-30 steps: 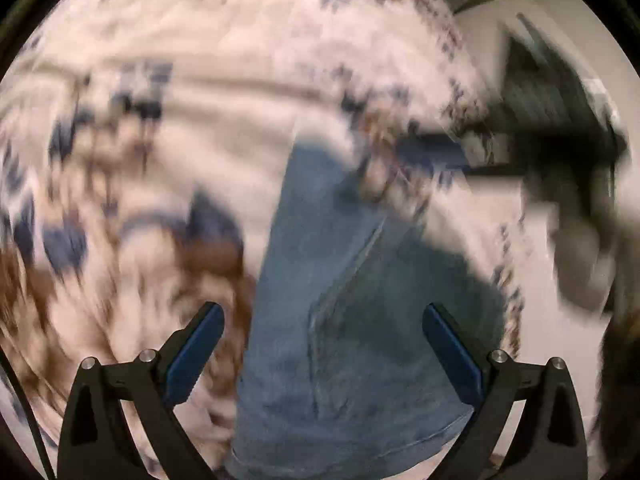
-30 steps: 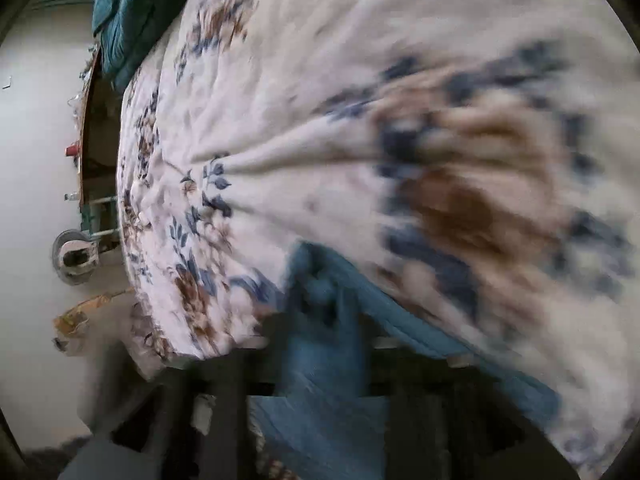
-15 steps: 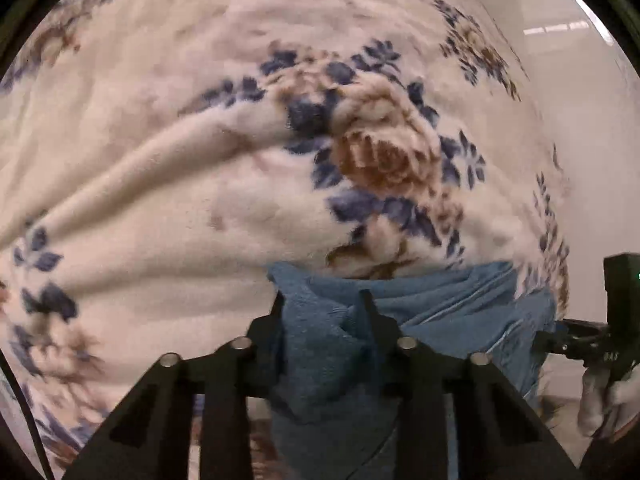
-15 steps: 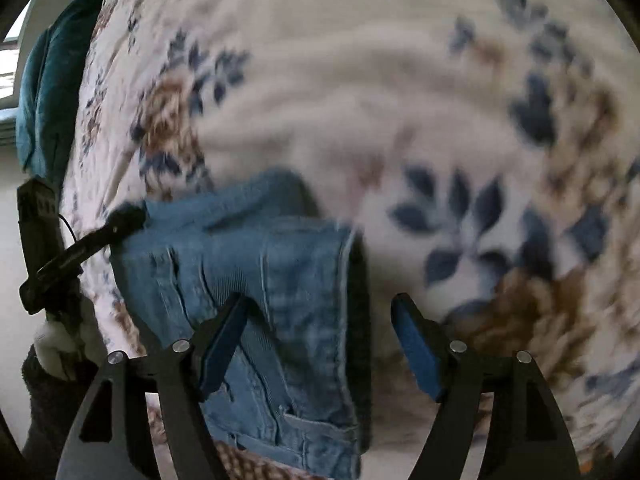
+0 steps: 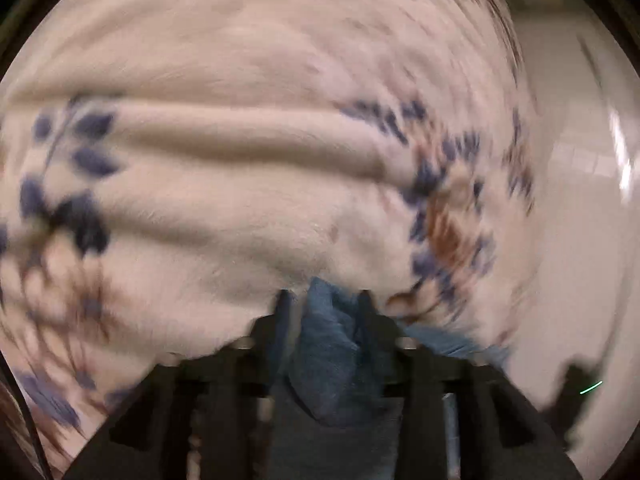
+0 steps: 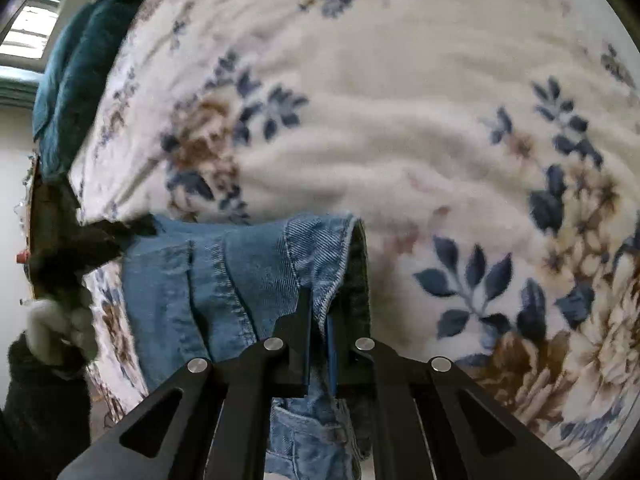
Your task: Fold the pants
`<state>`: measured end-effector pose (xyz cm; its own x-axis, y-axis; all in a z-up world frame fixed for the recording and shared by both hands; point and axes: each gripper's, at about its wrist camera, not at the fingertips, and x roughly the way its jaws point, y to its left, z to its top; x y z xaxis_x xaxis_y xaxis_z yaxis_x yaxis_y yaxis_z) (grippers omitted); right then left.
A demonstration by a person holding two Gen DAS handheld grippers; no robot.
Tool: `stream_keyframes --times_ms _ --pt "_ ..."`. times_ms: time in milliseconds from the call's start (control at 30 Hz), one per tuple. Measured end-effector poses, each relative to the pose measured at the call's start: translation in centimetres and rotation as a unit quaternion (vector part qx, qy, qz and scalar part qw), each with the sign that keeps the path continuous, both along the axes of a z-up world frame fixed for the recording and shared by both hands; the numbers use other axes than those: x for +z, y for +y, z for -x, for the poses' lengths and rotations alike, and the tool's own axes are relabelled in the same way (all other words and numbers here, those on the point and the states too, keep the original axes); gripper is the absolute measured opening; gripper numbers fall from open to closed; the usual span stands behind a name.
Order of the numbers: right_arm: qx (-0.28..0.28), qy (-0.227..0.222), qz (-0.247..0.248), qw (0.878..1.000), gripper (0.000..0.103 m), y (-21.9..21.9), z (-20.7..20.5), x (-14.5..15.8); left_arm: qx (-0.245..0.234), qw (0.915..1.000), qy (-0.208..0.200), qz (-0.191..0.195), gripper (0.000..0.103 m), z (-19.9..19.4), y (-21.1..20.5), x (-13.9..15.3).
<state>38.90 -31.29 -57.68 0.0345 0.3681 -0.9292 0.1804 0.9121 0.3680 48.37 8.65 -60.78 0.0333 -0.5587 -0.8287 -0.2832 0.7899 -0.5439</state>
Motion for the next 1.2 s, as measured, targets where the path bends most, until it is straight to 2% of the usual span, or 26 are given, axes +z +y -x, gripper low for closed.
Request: stream_keyframes --times_ms 33,67,100,133,167,300,400,433,500,567,600,667,767,833,867,900,933,1000,1067,1100,1133,1200 --pt "0.008 0.017 0.0 1.0 0.018 0.3 -0.2 -0.8 0.031 0.9991 -0.001 0.029 0.051 0.2 1.0 0.4" --pt "0.002 0.023 0.003 1.0 0.023 0.1 -0.2 -0.8 0.053 0.9978 -0.004 0.038 0.065 0.5 2.0 1.1" --pt "0.001 0.025 0.011 1.0 0.034 -0.1 -0.2 -0.6 0.06 0.9974 -0.016 0.037 0.069 0.8 2.5 2.2" --pt "0.002 0.025 0.018 1.0 0.041 -0.2 -0.2 -0.3 0.058 0.9973 -0.026 0.037 0.07 1.1 2.7 2.9" --pt "0.002 0.023 0.029 0.999 0.052 -0.3 -0.1 0.2 0.04 0.9983 -0.032 0.026 0.076 1.4 2.4 3.6" --pt "-0.001 -0.026 0.051 0.998 0.053 0.3 -0.3 3.4 -0.031 0.9972 -0.052 -0.045 0.077 3.6 -0.8 5.1" --pt "0.051 -0.086 0.004 0.995 0.054 3.4 -2.0 5.8 -0.051 0.9877 -0.106 -0.103 0.077 7.2 -2.4 6.5" --pt "0.077 -0.095 -0.024 0.992 0.054 5.2 -3.1 6.2 -0.052 0.9856 -0.116 -0.112 0.077 8.4 -2.6 6.7" --pt "0.136 -0.085 -0.05 0.986 0.054 9.2 -5.6 6.2 -0.05 0.9856 -0.119 -0.109 0.077 10.3 -3.0 6.0" --pt "0.222 -0.072 -0.071 0.97 0.053 14.4 -8.0 5.3 -0.037 0.9887 -0.104 -0.101 0.077 11.6 -2.9 4.6" --pt "0.273 -0.064 -0.054 0.958 0.053 17.2 -9.2 4.5 -0.023 0.9909 -0.097 -0.091 0.077 12.0 -2.6 4.2" --pt "0.335 -0.046 -0.04 0.94 0.053 20.7 -10.3 3.3 0.009 0.9937 -0.089 -0.067 0.077 12.6 -1.6 3.7" --pt "0.4 -0.025 -0.023 0.916 0.053 24.7 -11.1 1.8 0.017 0.9941 -0.091 -0.057 0.077 12.8 -1.4 3.4" --pt "0.415 -0.011 -0.007 0.91 0.053 26.6 -11.7 0.3 0.014 0.9939 -0.093 -0.059 0.077 12.8 -1.7 3.3" --pt "0.417 0.002 -0.015 0.909 0.05 27.1 -11.7 -0.3 0.014 0.9941 -0.091 -0.057 0.077 12.8 -1.9 3.1" --pt "0.417 0.014 -0.022 0.909 0.021 27.6 -11.8 -0.9 0.014 0.9943 -0.089 -0.057 0.077 12.7 -1.9 3.0" --pt "0.416 0.02 -0.038 0.909 0.006 28.0 -11.8 -1.3 0.014 0.9946 -0.086 -0.056 0.077 12.6 -1.8 2.8" --pt "0.414 0.008 0.004 0.91 0.003 28.4 -11.8 -1.5 0.016 0.9957 -0.08 -0.043 0.079 12.7 -1.6 2.3" --pt "0.394 0.005 0.015 0.919 0.003 28.3 -11.7 -1.3 0.014 0.9962 -0.08 -0.033 0.079 13.0 -1.6 1.9" --pt "0.374 0.006 0.017 0.927 0.002 27.8 -11.9 -1.3 0.009 0.9963 -0.08 -0.031 0.079 13.1 -1.8 1.8" --pt "0.337 0.015 0.008 0.942 0.002 26.8 -12.6 -1.6 0.005 0.9963 -0.08 -0.032 0.079 13.2 -1.9 1.7" --pt "0.242 0.047 -0.042 0.968 0.002 24.3 -14.0 -2.4 0.0 0.9961 -0.083 -0.031 0.079 13.5 -2.1 1.7"
